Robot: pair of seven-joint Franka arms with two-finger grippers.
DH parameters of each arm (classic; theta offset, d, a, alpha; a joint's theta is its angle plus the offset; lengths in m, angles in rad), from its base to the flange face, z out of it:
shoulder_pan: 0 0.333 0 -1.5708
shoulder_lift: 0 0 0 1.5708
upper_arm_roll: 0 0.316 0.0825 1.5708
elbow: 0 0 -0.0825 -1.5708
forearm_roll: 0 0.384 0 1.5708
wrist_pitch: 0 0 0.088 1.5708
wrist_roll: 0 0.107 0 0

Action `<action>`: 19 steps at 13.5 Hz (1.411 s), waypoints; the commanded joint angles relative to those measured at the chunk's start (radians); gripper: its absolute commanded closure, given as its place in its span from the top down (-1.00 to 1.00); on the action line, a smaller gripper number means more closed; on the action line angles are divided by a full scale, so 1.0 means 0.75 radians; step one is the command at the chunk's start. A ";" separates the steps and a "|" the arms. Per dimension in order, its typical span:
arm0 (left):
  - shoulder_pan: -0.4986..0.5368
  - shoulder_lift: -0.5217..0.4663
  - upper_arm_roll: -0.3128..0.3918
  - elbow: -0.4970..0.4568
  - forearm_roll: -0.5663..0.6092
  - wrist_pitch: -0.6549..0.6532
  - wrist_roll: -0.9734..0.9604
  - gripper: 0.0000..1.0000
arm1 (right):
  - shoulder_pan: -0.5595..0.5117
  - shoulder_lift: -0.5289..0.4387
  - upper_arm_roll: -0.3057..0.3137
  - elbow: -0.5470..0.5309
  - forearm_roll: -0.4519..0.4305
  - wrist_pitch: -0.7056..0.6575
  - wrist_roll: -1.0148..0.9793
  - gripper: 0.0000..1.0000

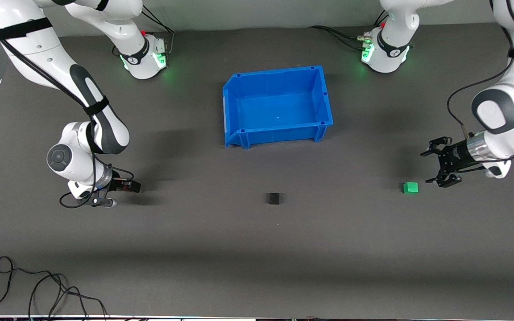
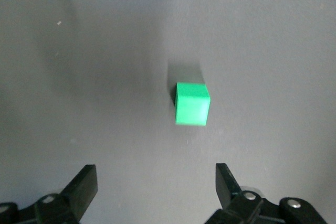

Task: Attach green and red cubes to black cube
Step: 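Reach the right gripper to the red cube while the left gripper reaches green, then close the right gripper on the red cube while the left gripper grasps green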

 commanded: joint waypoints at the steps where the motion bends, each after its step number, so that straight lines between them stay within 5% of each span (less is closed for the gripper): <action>1: 0.014 0.076 -0.009 -0.024 -0.132 0.106 0.196 1.00 | 0.003 -0.015 -0.006 -0.064 -0.010 0.082 -0.027 0.76; 5: 0.012 0.154 -0.009 -0.026 -0.251 0.197 0.346 1.00 | 0.005 -0.017 -0.006 -0.095 -0.010 0.129 -0.029 0.59; 8: -0.006 0.211 -0.020 0.001 -0.286 0.256 0.346 1.00 | 0.003 -0.023 -0.006 -0.095 -0.010 0.127 -0.039 0.11; 19: -0.022 0.287 -0.028 0.062 -0.353 0.313 0.346 1.00 | -0.013 -0.015 -0.006 -0.085 -0.010 0.131 -0.050 0.09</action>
